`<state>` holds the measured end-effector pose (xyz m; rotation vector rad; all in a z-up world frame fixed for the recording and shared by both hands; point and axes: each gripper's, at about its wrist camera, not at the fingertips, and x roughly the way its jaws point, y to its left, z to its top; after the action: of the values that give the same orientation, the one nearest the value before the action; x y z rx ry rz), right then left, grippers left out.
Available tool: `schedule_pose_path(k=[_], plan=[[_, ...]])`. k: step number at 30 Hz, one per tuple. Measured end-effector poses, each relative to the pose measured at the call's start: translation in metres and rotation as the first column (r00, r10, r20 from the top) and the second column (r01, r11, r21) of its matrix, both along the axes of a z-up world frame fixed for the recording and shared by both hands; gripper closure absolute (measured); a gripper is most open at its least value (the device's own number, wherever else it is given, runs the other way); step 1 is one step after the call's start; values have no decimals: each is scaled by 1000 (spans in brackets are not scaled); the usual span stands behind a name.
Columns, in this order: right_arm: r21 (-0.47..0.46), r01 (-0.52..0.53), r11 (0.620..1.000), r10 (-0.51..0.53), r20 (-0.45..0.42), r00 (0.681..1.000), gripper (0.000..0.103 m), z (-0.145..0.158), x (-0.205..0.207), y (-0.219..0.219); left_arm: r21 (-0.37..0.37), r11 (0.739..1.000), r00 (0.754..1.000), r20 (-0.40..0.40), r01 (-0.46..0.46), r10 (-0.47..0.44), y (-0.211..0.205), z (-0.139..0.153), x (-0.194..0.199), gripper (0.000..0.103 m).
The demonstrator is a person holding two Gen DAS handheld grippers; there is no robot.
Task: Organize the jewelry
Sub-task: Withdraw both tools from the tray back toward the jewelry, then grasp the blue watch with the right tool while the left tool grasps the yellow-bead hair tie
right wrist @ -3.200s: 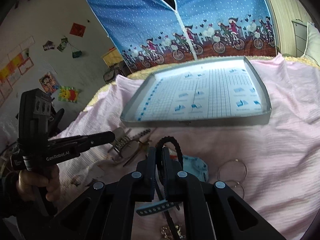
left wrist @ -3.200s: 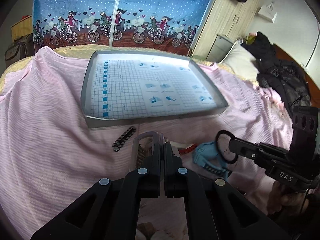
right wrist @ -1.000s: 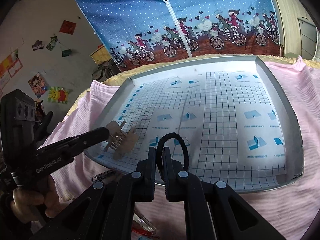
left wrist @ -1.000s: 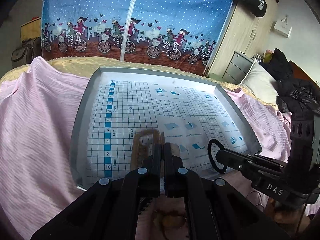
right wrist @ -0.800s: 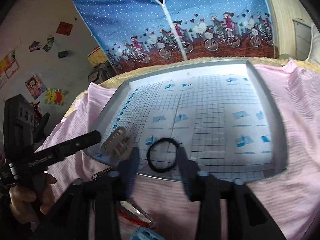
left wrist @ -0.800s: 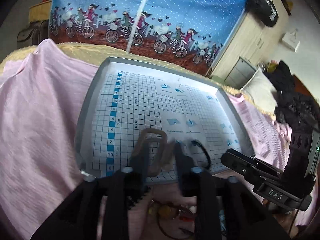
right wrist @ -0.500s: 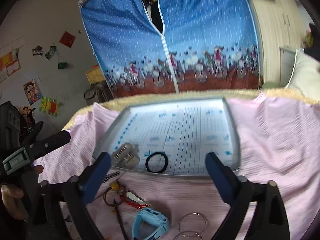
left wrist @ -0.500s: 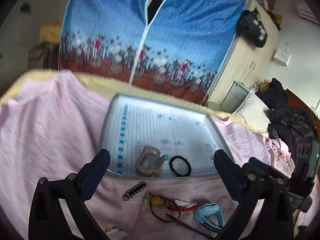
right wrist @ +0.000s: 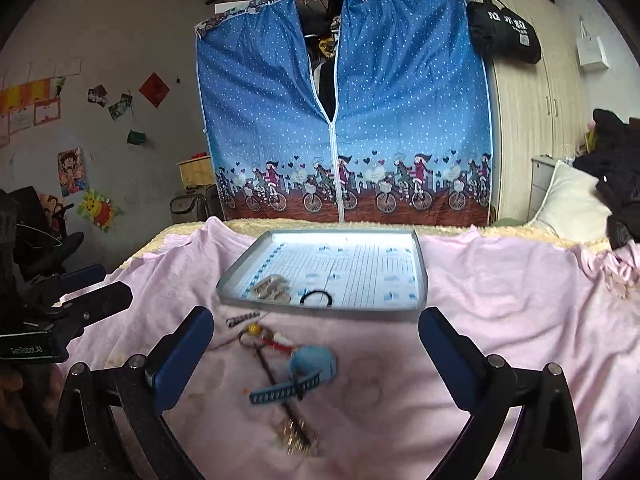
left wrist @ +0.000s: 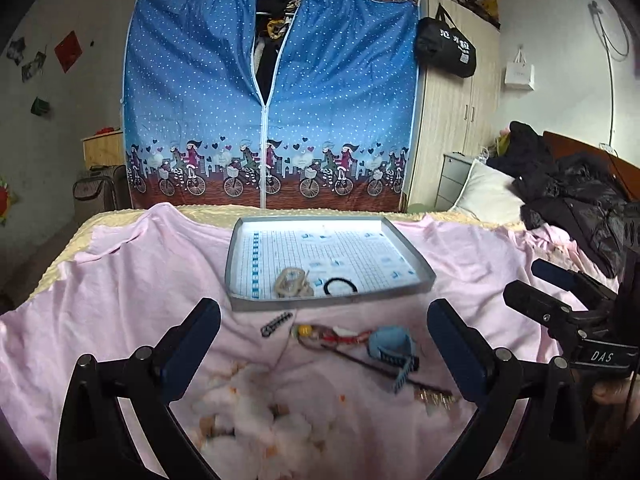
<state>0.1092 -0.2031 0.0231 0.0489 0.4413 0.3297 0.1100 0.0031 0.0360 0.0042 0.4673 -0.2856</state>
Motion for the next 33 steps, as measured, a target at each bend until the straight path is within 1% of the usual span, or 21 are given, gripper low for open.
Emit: schedule_pose_path(k=[3, 5, 7, 10, 12, 14, 17, 20, 22, 25, 26, 27, 29, 30, 31, 32, 33], plan=[[14, 22, 1000, -21, -67, 998, 0, -8, -17, -6, 15, 1000, 1000, -27, -8, 8, -1, -6, -15, 2], [27, 30, 999, -27, -126, 992, 0, -17, -25, -10, 13, 1000, 997, -71, -3, 4, -4, -16, -22, 2], [22, 49, 999, -44, -176, 983, 0, -25, -31, -13, 18, 1000, 994, -105, 2, 0, -6, -22, -25, 2], [43, 58, 997, -46, -229, 972, 0, -31, -35, -19, 54, 999, 987, -162, 8, 0, -15, -31, -22, 2], [51, 58, 997, -43, -246, 968, 0, -35, -36, -20, 69, 998, 982, -188, 15, -2, -16, -35, -21, 2], [49, 62, 997, -47, -268, 962, 0, -38, -32, -20, 74, 997, 974, -224, 21, -4, -18, -41, -17, 2], [50, 62, 997, -43, -316, 948, 0, -45, -26, -20, 56, 998, 959, -284, 23, -6, -14, -50, -10, 2], [54, 54, 997, -30, -367, 930, 0, -51, -15, -22, 35, 999, 933, -360, 26, -11, -10, -58, 3, 2], [72, 51, 996, -18, -394, 919, 0, -54, -5, -26, 35, 999, 915, -403, 34, -17, -9, -61, 15, 2], [86, 54, 995, -12, -423, 906, 0, -59, 9, -31, 80, 996, 914, -406, 49, -12, -8, -57, 31, 2], [98, 56, 994, -8, -433, 901, 0, -61, 15, -33, 83, 995, 911, -413, 60, -20, -7, -57, 37, 2], [109, 56, 992, -2, -444, 896, 1, -63, 21, -36, 86, 994, 907, -420, 73, -30, -7, -57, 42, 3], [123, 57, 991, 7, -470, 883, 9, -69, 34, -39, 87, 993, 895, -445, 85, -37, -4, -59, 56, 7], [132, 58, 990, 13, -483, 876, 16, -72, 40, -40, 70, 993, 883, -468, 92, -49, -2, -63, 63, 8], [146, 55, 988, 25, -499, 866, 22, -76, 47, -40, 44, 994, 866, -497, 97, -63, 0, -67, 71, 14], [162, 52, 985, 39, -514, 857, 24, -80, 52, -40, 17, 995, 848, -526, 94, -71, 2, -73, 80, 23], [177, 46, 983, 55, -528, 847, 27, -83, 57, -40, -9, 996, 832, -550, 86, -77, 4, -77, 88, 27]])
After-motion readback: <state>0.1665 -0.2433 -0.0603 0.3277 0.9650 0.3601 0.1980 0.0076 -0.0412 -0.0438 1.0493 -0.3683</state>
